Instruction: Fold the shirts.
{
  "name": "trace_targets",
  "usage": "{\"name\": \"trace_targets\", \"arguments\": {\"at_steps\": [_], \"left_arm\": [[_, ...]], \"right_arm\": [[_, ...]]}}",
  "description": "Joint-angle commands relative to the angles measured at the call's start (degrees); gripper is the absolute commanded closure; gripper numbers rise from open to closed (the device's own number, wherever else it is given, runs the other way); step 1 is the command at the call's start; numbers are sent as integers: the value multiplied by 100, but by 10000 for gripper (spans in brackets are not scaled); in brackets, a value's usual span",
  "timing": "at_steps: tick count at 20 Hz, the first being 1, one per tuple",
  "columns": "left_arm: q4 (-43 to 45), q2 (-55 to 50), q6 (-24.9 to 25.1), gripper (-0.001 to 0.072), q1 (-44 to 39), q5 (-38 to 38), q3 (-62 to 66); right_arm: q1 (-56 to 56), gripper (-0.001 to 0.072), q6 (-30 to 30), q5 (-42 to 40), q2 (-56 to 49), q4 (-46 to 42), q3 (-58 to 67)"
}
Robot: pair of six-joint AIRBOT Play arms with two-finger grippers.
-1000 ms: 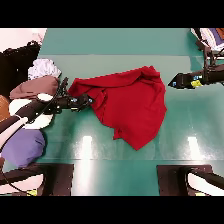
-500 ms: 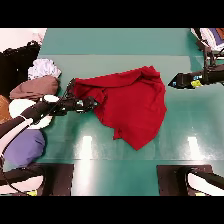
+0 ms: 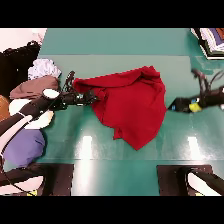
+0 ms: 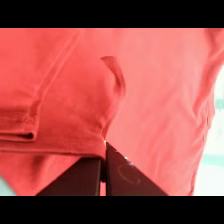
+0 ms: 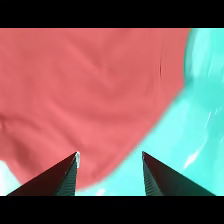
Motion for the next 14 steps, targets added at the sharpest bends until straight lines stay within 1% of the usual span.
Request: {"name": "trace_targets", "arguments": {"at_steps": [1,3,5,7,9,10,11,13,14], "left_arm": [[275,11,-11,685,0,-98,199],[286,11,-11,685,0,-96,201],[345,11,-11,685,0,-109,201],[382,11,-13,685,0,-111,201],[409,11,-13,685,0,-114,201],[409,11,-13,685,0,-127,201],[409,11,-13,685,0,-166,201],[409,11,-13,685,0,-243,201],[413,24,-17,685,0,-280,201]], "right_arm": [[-70,47,214,214,667,358,-1499],[-68,62,328,-2,824,929,-2194],[0,159,363,-407,857,1137,-2640],[201,159,385,-874,841,1362,-2874],[514,162,402,-1156,581,1499,-2898],[691,209,400,-1276,354,1541,-2898],[881,280,400,-1467,140,1545,-2894],[1266,286,387,-1923,-216,1528,-2741],[1408,390,385,-2096,-323,1515,-2608]]}}
